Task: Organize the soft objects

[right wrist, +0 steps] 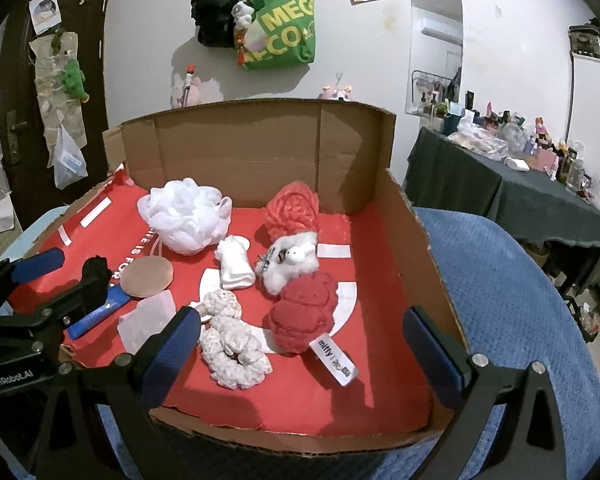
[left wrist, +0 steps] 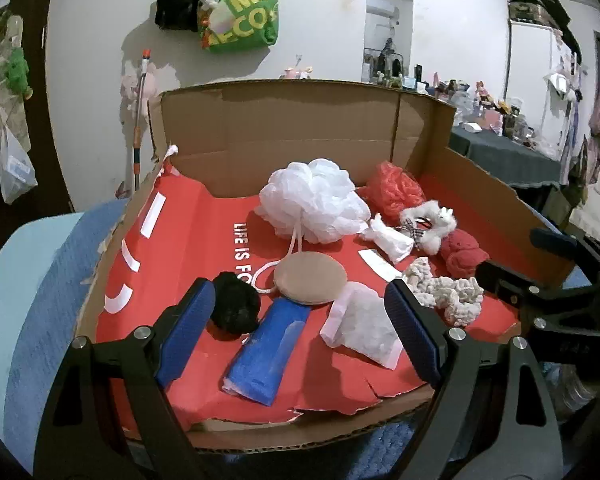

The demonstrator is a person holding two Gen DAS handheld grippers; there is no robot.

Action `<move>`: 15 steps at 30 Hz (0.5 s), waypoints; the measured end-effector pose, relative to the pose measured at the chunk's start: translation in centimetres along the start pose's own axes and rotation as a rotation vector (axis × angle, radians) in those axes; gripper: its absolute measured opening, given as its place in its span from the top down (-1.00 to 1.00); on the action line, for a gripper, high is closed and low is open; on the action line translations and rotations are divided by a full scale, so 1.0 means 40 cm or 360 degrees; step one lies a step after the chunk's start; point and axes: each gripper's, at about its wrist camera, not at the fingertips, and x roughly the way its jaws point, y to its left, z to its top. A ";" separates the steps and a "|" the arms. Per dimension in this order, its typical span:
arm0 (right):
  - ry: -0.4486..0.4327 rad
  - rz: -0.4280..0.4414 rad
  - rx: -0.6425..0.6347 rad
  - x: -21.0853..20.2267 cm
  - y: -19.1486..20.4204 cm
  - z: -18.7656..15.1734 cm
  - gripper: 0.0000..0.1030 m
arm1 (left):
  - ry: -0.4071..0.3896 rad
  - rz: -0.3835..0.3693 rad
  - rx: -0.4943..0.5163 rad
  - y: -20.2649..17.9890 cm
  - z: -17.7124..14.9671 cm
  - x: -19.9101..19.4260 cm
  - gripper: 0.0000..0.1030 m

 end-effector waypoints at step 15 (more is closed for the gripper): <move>-0.0016 -0.0053 -0.0009 0.004 0.000 -0.009 -1.00 | 0.0050 0.0004 -0.0046 0.012 -0.009 0.013 -0.69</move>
